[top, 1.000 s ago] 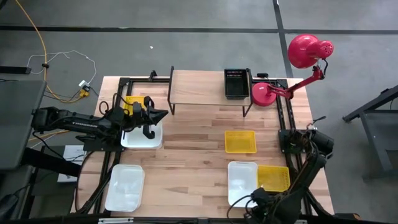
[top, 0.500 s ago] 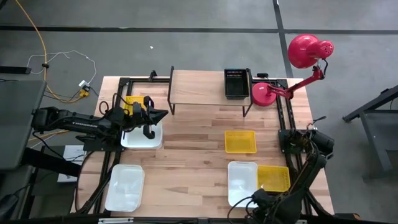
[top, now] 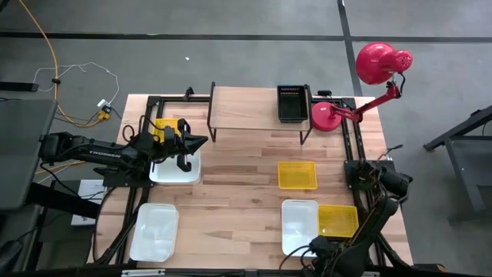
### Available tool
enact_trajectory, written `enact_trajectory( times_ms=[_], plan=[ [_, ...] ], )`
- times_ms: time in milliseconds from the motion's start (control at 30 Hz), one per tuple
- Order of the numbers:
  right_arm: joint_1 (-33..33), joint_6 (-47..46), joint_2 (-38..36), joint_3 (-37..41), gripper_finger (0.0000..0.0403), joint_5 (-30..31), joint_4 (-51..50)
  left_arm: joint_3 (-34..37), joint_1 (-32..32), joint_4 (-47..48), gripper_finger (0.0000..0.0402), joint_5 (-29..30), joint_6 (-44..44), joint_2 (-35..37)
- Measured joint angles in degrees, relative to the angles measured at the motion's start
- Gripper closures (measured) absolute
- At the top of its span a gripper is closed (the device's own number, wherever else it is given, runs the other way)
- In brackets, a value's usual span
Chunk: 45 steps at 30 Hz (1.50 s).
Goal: Stack baskets on shelf by color
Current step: Stack the black bin on the other black bin on the shelf
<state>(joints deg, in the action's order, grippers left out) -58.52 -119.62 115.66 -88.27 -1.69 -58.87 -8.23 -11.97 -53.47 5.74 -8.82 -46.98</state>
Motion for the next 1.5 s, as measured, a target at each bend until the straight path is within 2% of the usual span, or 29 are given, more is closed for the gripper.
enact_trajectory(
  times_ms=[367,467,667,933,1133,1300,1500],
  plan=[
    [0.00,-1.52,0.00,0.00,0.0291,1.66,-0.91,0.00,0.00,0.00,0.0401,-0.02,0.00,0.00],
    [0.00,-1.36,0.00,0.00,0.0310,1.68,-0.90,0.00,0.00,0.00,0.0401,-0.02,-0.02,0.00],
    [-0.01,-1.18,0.00,0.00,0.0391,1.59,-1.04,0.00,0.00,0.00,0.0401,-0.02,-0.02,0.00],
    [0.00,1.09,0.00,-1.22,0.0392,0.52,-0.86,0.00,0.00,0.02,0.0402,-0.02,-0.02,0.00],
    [0.00,5.07,0.00,-7.20,0.0397,1.24,-2.26,0.00,0.00,0.02,0.0401,-0.03,-0.01,0.00],
    [-0.01,10.06,0.00,-16.11,0.0400,2.28,-6.02,0.00,0.00,0.02,0.0401,-0.02,-0.02,0.00],
    [-0.01,17.02,-0.02,-29.64,0.0402,10.17,-13.67,0.00,0.00,0.02,0.0401,-0.02,-0.01,0.00]
  ],
)
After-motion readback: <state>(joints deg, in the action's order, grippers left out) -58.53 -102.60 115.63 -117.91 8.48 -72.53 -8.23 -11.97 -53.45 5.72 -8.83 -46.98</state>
